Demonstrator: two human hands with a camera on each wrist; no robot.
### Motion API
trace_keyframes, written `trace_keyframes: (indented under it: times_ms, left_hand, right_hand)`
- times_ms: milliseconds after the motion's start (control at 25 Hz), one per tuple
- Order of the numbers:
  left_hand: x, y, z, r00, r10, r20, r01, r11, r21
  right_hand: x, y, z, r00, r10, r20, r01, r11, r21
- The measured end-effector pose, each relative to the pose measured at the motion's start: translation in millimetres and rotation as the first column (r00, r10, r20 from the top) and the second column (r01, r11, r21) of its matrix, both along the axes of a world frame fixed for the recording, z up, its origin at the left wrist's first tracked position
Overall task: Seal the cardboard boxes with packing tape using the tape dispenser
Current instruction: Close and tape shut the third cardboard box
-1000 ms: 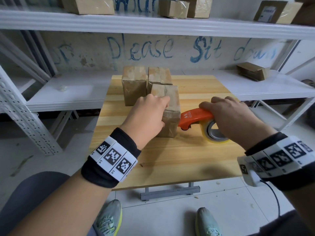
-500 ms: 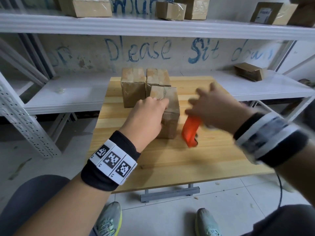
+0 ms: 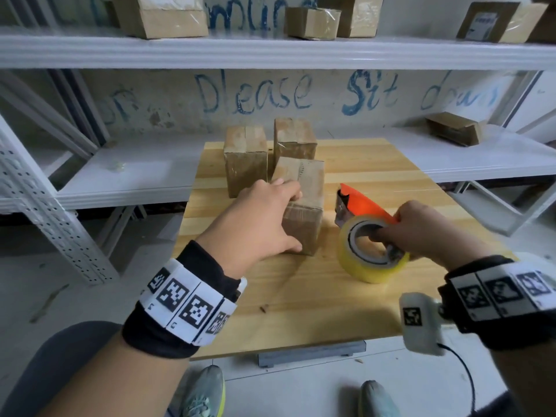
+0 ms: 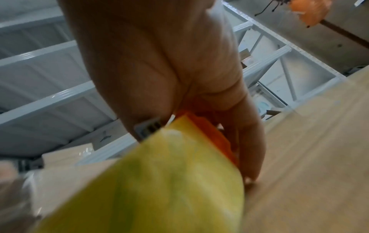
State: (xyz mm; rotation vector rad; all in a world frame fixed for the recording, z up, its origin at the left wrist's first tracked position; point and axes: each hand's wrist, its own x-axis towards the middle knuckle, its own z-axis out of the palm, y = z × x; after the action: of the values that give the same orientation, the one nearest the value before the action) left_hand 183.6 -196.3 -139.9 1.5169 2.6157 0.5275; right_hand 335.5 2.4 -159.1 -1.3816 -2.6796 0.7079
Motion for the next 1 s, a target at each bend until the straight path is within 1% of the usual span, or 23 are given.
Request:
trace_keyframes:
  times_ms: [120,200,280,360,400,480,560,600,680,800,880,1000]
  left_hand:
    - [-2.0,-6.5,10.1,0.989,0.013,0.150,-0.010,1.000,-0.026]
    - [-1.9,-7.2,15.6,0.978,0.001,0.209,-0.001,1.000,-0.002]
    - [-2.8,-6.5,16.7,0.977,-0.011,0.213,0.009,1.000,0.010]
    - [-5.7,-4.8,14.3,0.984,-0.025,0.176,0.025,1.000,0.002]
    - [-8.3,-3.7,11.9,0.989,-0.034,0.145,0.035,0.999,-0.004]
    - [-12.9,-1.1,7.8,0.992,-0.035,0.121,0.031,0.999,0.035]
    - [-14.8,0.8,4.8,0.992,-0.021,0.126,0.006,0.993,0.120]
    - [-14.9,1.6,3.9,0.992,-0.013,0.122,-0.005,0.989,0.147]
    - [-14.2,1.8,2.6,0.993,-0.008,0.117,-0.013,0.984,0.176]
    - [-12.9,-0.9,3.5,0.994,-0.021,0.109,0.001,0.982,0.187]
    - [-13.8,-4.6,4.2,0.989,-0.034,0.143,0.012,0.988,0.153]
    - [-14.7,-8.3,5.4,0.975,-0.062,0.212,0.042,0.994,0.098]
  right_hand:
    - [-4.3,-4.2,-8.0,0.999,-0.021,0.028,0.018,0.994,0.107]
    - [0.5,-7.5,-4.1,1.000,-0.027,-0.002,0.027,0.984,0.176]
    - [7.7,-16.0,0.2,0.998,0.008,-0.062,0.008,0.966,0.260]
    - [14.4,-32.3,2.4,0.981,0.087,-0.171,-0.029,0.949,0.313]
    - [15.6,-43.2,4.8,0.959,0.127,-0.254,-0.042,0.947,0.317]
    - [13.1,-62.0,10.4,0.892,0.189,-0.410,-0.085,0.962,0.259]
    - [6.5,-74.5,11.6,0.839,0.234,-0.491,-0.176,0.971,0.163]
    - [2.7,-77.9,9.9,0.827,0.242,-0.508,-0.209,0.970,0.121]
    - [-3.9,-81.4,4.6,0.836,0.244,-0.491,-0.226,0.969,0.097]
    - [-10.2,-82.0,-2.9,0.861,0.277,-0.426,-0.223,0.959,0.174]
    - [-14.2,-80.9,-4.3,0.852,0.322,-0.412,-0.253,0.943,0.215]
    - [-18.3,-77.2,-6.4,0.819,0.411,-0.401,-0.329,0.908,0.258]
